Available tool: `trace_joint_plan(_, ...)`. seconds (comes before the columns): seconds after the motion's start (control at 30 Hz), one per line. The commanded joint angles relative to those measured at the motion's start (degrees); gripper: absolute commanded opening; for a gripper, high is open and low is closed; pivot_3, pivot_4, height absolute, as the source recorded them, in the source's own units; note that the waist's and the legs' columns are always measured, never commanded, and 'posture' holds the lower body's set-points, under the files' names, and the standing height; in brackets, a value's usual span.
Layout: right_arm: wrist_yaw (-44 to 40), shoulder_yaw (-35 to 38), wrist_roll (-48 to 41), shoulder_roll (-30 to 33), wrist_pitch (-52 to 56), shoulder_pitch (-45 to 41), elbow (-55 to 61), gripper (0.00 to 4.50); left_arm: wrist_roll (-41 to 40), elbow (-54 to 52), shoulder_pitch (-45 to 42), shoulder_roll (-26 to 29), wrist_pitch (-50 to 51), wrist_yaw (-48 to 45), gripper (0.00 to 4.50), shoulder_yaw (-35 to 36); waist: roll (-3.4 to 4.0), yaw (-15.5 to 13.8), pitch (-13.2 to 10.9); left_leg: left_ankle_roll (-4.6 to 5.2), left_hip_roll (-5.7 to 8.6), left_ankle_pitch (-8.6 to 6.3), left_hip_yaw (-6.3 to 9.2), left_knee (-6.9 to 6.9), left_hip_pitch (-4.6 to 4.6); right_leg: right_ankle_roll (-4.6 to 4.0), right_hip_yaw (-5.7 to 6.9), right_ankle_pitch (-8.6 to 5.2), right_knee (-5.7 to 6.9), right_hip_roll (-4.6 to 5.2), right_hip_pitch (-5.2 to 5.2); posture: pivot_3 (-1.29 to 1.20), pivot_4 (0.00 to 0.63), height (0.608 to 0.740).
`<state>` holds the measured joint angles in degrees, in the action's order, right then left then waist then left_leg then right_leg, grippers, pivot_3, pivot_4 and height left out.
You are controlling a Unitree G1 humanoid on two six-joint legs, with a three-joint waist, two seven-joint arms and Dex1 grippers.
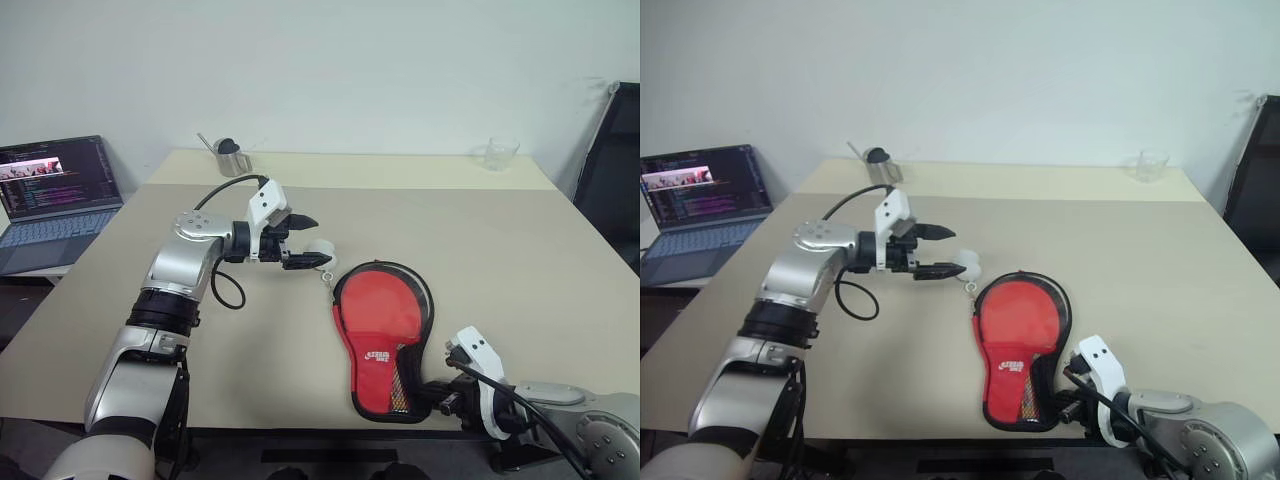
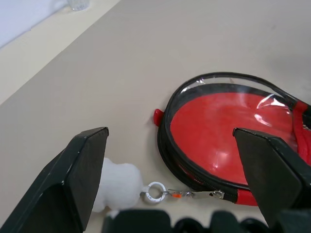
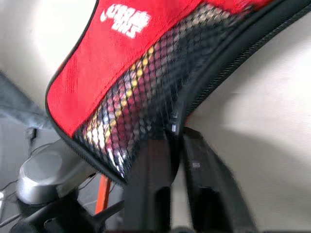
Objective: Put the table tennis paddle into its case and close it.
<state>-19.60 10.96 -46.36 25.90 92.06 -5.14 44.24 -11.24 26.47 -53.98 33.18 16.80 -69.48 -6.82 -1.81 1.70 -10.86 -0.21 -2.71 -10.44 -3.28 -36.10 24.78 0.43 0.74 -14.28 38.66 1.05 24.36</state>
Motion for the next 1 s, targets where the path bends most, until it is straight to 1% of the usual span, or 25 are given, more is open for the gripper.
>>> trace_joint_plan(0.03,-1.1,0.6,-2.9,1.1,0.4,-0.6,1.7,2.10,0.1,-0.6,-2.0,-0.1,-1.3,-0.1,4.50,0.6,0.00,0.0,0.0,0.00,0.00,0.00,0.00,0.00,0.00,0.00,0.00,0.00,0.00,0.00,0.00,0.00,0.150,0.740)
trace_joint_plan(0.17,-1.3,1.7,-4.6,2.6,0.4,-1.0,1.8,3.48,0.2,-0.2,-2.1,-0.1,-1.5,0.1,4.50,0.7,0.00,0.0,0.0,0.00,0.00,0.00,0.00,-0.02,0.00,0.00,-0.01,0.00,0.02,0.00,0.00,0.00,0.150,0.740)
trace_joint_plan(0.27,-2.1,3.4,-5.2,5.5,0.4,-2.0,1.6,4.46,0.5,0.5,-2.2,-0.1,-1.9,0.5,4.50,0.9,0.00,0.0,0.0,0.00,0.00,0.00,-0.01,-0.04,0.00,0.01,-0.02,0.01,0.01,0.01,-0.01,0.00,0.150,0.740)
trace_joint_plan(0.5,-2.9,5.7,-4.2,9.9,-0.9,-4.2,-1.4,4.46,0.8,0.8,-2.2,-0.6,-2.3,1.0,4.50,1.0,-0.01,-0.1,0.0,0.01,0.01,0.01,0.01,-0.06,0.00,0.02,-0.01,0.01,0.02,0.01,-0.03,0.00,0.150,0.740)
trace_joint_plan(0.57,-4.4,6.1,-4.2,13.0,-2.5,-4.6,-1.9,4.46,0.9,0.8,-2.2,-0.7,-2.4,1.2,4.50,1.2,-0.01,0.0,0.0,0.01,0.02,0.01,0.00,-0.05,0.00,0.02,-0.02,0.01,0.01,0.01,-0.02,0.00,0.150,0.740)
trace_joint_plan(0.63,-7.1,7.2,-3.9,16.9,-5.6,-5.3,-3.1,4.46,1.4,2.4,-3.0,-0.8,-2.8,2.9,4.50,1.8,-0.02,0.0,0.0,0.01,0.02,0.00,-0.02,-0.06,0.00,0.03,-0.04,0.02,-0.01,0.01,-0.03,0.00,0.150,0.740)
trace_joint_plan(0.7,-8.8,8.8,-3.1,18.6,-10.9,-7.8,-4.9,4.46,2.7,5.6,-4.5,-1.2,-3.8,6.5,4.50,2.2,-0.04,0.0,0.0,0.01,0.06,0.01,-0.03,-0.11,0.00,0.06,-0.04,0.03,0.00,0.02,-0.03,0.00,0.150,0.740)
trace_joint_plan(0.77,-8.4,8.7,-2.0,16.9,-16.9,-10.9,-5.7,4.46,3.6,8.4,-5.9,-2.0,-4.0,9.9,4.50,2.5,-0.05,0.0,0.0,0.01,0.09,0.01,-0.01,-0.14,-0.02,0.06,-0.02,0.04,0.01,-0.02,-0.06,0.00,0.150,0.740)
trace_joint_plan(0.83,-7.3,4.5,2.9,13.4,-27.1,-13.3,-5.2,4.46,4.3,10.8,-7.1,-3.2,-3.8,12.4,4.50,2.5,-0.06,0.0,0.0,0.01,0.10,0.01,0.03,-0.17,-0.03,0.06,0.00,0.04,0.02,-0.06,-0.07,0.00,0.150,0.740)
trace_joint_plan(0.9,-5.8,-4.1,11.5,11.1,-36.9,-14.7,-7.1,4.46,5.1,12.7,-7.9,-4.3,-3.8,14.0,4.50,2.1,-0.06,0.0,0.0,0.01,0.12,0.01,0.04,-0.16,-0.03,0.05,0.01,0.04,0.00,-0.14,-0.07,0.00,0.150,0.740)
trace_joint_plan(1.0,-2.8,-12.0,17.2,3.7,-43.2,-17.2,-14.3,4.46,5.7,15.3,-9.3,-5.7,-2.7,15.4,4.50,1.9,-0.08,0.1,0.0,0.00,0.12,0.00,-0.04,-0.12,0.00,0.05,-0.02,0.04,-0.08,-0.17,-0.05,0.00,0.150,0.740)
